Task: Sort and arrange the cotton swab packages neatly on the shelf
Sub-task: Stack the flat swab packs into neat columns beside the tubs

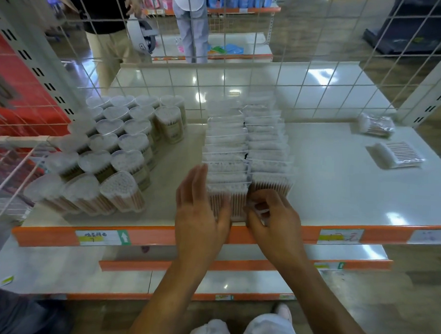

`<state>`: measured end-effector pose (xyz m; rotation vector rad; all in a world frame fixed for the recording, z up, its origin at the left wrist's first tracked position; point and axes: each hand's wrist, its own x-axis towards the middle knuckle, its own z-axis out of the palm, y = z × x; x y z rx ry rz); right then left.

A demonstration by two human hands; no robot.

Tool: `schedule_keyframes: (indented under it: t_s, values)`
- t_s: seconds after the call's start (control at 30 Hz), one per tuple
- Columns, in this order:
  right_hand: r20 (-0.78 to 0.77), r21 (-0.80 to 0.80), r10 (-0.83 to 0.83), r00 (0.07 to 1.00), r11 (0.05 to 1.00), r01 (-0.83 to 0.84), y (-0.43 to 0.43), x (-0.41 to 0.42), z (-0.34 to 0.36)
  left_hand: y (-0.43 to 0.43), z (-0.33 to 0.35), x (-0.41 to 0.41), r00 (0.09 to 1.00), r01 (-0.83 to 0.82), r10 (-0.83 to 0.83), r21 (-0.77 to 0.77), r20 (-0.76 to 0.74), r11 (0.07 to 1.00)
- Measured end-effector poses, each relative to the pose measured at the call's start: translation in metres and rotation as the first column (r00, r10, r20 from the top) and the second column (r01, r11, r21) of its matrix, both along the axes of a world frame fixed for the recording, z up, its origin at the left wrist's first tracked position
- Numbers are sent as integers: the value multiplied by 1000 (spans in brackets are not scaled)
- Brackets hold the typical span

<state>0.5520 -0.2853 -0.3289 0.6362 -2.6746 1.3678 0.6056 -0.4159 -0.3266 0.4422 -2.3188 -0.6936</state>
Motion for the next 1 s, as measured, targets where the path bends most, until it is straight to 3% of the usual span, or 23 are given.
schedule_keyframes:
  t_s: [0.27, 0.8, 1.0]
  values:
    - [-78, 9, -42, 996, 999, 42, 20, -15, 10, 25, 16, -26, 995, 49, -66, -217, -69, 975]
    - [-212, -54, -135, 968, 991, 126, 96, -72, 10, 121, 25, -97, 968, 245, -231, -163, 100, 956]
    - [-194, 55, -172, 966, 981, 186, 123, -98, 6, 147, 20, -122, 962, 262, -241, -202, 126, 944]
